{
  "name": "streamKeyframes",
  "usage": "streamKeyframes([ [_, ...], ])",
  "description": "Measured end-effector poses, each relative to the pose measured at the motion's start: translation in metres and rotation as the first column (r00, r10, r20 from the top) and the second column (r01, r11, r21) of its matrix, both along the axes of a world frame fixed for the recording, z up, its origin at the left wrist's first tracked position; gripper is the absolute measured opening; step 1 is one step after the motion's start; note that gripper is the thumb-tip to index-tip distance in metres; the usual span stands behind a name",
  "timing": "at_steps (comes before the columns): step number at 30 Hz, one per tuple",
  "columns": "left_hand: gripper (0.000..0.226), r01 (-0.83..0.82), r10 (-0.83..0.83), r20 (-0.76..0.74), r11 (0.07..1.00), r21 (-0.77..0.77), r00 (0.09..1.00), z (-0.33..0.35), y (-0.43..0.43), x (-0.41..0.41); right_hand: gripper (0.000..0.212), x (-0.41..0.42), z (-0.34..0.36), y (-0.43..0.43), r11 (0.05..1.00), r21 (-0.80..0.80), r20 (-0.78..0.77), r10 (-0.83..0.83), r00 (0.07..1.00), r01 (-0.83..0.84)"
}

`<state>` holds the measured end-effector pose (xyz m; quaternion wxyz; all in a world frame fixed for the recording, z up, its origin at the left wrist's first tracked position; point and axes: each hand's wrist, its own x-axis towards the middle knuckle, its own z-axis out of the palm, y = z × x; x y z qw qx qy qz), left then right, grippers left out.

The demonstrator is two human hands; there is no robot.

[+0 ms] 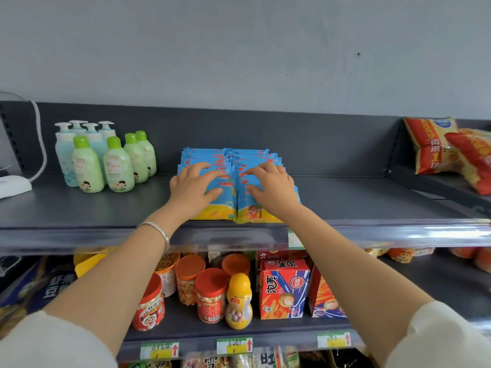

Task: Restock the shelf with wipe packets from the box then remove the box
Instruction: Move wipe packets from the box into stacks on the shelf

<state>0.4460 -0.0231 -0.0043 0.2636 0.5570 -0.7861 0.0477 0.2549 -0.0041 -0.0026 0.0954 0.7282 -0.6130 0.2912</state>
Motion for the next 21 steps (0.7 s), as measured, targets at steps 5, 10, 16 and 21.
streamKeyframes([
  [5, 0.023, 0.104, -0.111, -0.011, 0.958, -0.268, 0.994, 0.011, 0.019, -0.060, 0.035, -0.043, 0.002, 0.023, 0.995, -0.080, 0.025, -0.059, 0.998, 0.061],
  [10, 0.020, 0.318, -0.319, 0.047, 0.896, -0.311, 0.946, 0.004, 0.043, -0.141, 0.029, -0.118, -0.015, 0.058, 0.982, -0.115, 0.006, -0.148, 0.989, 0.148],
  [16, 0.021, 0.456, -0.447, 0.095, 0.859, -0.234, 0.890, -0.025, 0.084, -0.250, 0.031, -0.222, -0.044, 0.121, 0.967, -0.043, 0.025, -0.250, 0.968, 0.251],
  [21, 0.026, 0.529, -0.520, 0.099, 0.843, -0.103, 0.848, -0.058, 0.133, -0.341, 0.028, -0.306, -0.079, 0.188, 0.943, 0.010, 0.038, -0.333, 0.942, 0.333],
])
